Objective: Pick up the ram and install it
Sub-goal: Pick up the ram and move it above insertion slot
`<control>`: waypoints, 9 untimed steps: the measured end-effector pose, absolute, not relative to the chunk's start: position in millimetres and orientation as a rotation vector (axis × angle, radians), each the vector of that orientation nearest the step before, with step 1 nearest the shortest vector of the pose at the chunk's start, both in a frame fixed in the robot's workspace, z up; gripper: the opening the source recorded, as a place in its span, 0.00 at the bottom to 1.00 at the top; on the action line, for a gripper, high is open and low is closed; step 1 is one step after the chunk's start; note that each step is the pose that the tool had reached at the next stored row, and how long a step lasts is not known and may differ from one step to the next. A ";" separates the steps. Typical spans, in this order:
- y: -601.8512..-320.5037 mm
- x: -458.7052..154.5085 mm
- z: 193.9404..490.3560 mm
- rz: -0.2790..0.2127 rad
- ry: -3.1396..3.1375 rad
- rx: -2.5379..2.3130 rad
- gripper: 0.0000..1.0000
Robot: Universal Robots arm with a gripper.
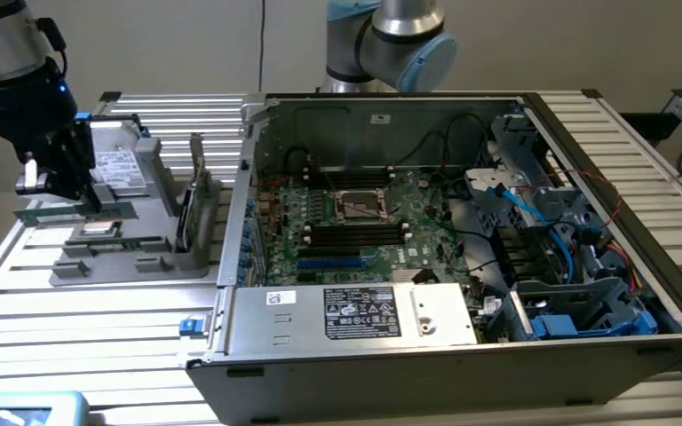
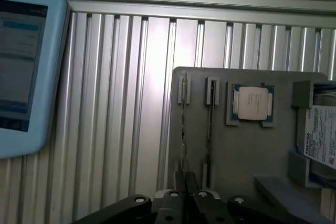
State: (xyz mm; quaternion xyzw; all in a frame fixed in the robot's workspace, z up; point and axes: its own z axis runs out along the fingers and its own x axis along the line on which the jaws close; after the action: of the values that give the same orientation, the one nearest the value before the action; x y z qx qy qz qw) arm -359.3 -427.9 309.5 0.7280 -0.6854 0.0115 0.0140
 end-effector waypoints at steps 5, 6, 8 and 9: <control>-427.9 -348.0 332.2 0.036 -2.134 2.267 0.13; -427.9 -345.5 337.0 0.036 -2.134 2.267 0.13; -427.9 -340.7 346.0 0.036 -2.134 2.267 0.13; -427.9 -338.3 350.5 0.036 -2.134 2.267 0.13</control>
State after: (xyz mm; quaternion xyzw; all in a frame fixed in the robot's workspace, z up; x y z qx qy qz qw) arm -338.3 -427.9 350.5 0.7279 -0.6854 0.0115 0.0140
